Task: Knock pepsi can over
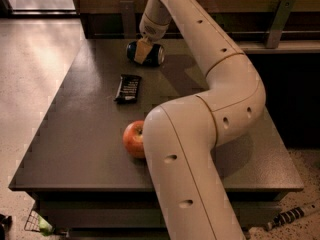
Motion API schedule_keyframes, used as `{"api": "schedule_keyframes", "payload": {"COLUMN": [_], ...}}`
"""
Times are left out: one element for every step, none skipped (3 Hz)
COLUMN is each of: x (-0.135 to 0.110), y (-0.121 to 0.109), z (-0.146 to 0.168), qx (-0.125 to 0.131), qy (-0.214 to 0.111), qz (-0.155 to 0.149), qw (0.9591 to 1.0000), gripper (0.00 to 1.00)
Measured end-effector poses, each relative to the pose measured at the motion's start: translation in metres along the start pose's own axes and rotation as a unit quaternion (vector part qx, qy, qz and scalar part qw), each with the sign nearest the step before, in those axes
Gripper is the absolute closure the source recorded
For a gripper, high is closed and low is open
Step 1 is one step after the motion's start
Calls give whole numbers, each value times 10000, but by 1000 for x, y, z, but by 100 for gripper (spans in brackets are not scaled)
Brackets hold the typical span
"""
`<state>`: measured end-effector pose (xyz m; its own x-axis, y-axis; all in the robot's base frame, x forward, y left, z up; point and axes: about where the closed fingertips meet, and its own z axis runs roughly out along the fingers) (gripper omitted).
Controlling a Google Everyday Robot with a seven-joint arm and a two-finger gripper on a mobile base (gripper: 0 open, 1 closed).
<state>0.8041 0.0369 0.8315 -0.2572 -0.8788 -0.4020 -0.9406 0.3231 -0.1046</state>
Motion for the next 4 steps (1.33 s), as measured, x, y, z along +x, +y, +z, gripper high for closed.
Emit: {"api": "schedule_keyframes", "payload": {"x": [0,-1,-2,-2], "y": [0,-1,-1,-1], "z": [0,2,4,5], "qx": [0,0,0,-1], "qy": [0,-6,-10,-13], "qz": [0,0,0,0], "qw": [10000,10000,10000,10000], "gripper": [53,29,1,0]}}
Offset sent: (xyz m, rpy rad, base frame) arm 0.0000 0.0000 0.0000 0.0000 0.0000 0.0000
